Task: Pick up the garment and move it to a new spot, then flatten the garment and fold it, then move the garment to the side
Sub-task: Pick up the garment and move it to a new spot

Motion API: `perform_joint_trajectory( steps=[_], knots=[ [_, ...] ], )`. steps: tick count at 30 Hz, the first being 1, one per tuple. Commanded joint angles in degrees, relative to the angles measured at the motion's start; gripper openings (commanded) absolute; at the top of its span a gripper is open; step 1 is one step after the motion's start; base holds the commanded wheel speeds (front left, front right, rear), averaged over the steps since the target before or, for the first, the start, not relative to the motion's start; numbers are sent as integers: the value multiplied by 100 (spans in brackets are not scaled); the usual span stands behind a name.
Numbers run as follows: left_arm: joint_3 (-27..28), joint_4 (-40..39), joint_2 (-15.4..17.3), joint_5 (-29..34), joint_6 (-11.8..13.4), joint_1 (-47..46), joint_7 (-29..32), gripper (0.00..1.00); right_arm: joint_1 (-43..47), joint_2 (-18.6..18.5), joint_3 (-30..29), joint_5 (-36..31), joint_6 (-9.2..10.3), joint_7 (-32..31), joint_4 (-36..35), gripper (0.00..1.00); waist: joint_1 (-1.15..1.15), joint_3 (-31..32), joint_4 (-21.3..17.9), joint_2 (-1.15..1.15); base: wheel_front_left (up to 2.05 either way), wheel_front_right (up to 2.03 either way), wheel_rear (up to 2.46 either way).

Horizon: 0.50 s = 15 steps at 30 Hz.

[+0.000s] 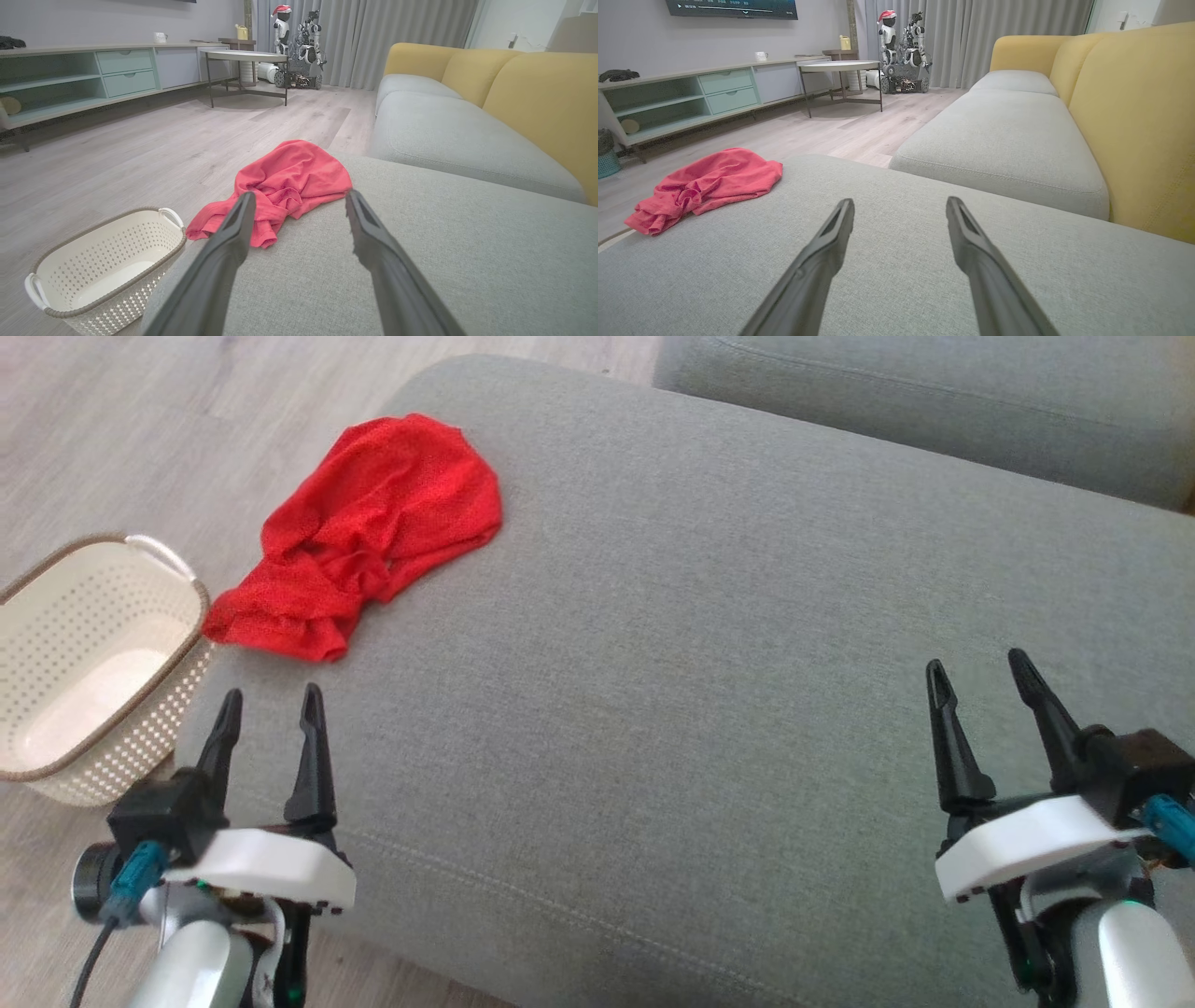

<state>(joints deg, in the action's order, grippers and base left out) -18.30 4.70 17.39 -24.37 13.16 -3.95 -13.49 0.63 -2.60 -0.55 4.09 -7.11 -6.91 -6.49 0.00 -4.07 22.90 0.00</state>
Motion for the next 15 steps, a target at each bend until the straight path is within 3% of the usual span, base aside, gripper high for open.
perform_joint_trajectory(
  steps=[1, 15],
  knots=[
    [262, -148, 62, -10, 17, -314, -64, 100, -198, -28, 147, -18, -37, -9, -232, 100, 0, -3, 62, 0, 0, 0, 0],
    [451, -175, -18, -30, -59, -504, -135, 100, -315, -28, 223, -65, -37, -160, -348, 100, 0, -270, 16, 0, 0, 0, 0]
  ],
)
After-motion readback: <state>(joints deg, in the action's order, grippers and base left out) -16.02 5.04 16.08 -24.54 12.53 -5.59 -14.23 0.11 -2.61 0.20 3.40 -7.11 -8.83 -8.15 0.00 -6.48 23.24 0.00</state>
